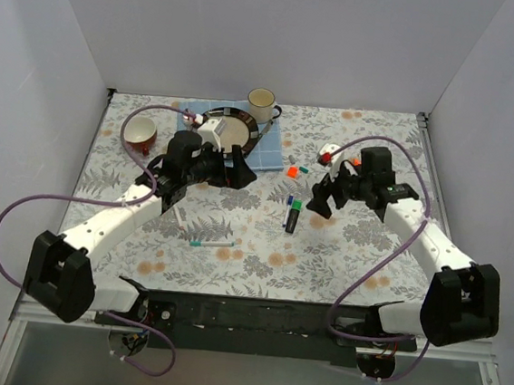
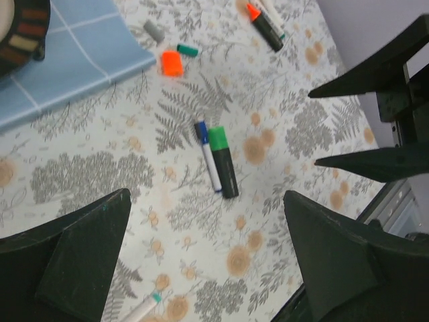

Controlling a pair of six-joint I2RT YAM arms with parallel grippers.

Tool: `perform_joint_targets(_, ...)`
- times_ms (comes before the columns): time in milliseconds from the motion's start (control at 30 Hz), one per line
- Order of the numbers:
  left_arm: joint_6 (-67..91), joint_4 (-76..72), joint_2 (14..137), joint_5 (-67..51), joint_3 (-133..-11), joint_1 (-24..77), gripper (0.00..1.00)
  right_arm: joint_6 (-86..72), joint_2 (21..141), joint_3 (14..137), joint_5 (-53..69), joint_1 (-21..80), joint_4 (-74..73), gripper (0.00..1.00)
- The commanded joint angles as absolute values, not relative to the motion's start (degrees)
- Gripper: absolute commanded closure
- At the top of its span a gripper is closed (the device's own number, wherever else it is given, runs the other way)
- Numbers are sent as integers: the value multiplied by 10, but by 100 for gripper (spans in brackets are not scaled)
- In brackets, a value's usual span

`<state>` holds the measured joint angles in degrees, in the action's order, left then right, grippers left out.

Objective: Open the pen caps

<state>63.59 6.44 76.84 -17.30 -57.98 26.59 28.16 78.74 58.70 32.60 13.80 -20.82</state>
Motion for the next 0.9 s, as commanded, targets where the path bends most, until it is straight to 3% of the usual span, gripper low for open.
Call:
perform_joint_targets(0,580,77,666,-173,-501,267,2,223,763,503,338,166,-72,2)
perform_joint_targets(133,565,81,608,-130,-441,266,2,170,840,561,360,203,-167,24)
perform_joint_targets(467,555,94,576,-70,-421,266,2,-32,910,560,20,299,-105,16)
perform_joint_targets(867,550,99,575,-67,-423,266,2,-47,981,584,-58,330,-119,16)
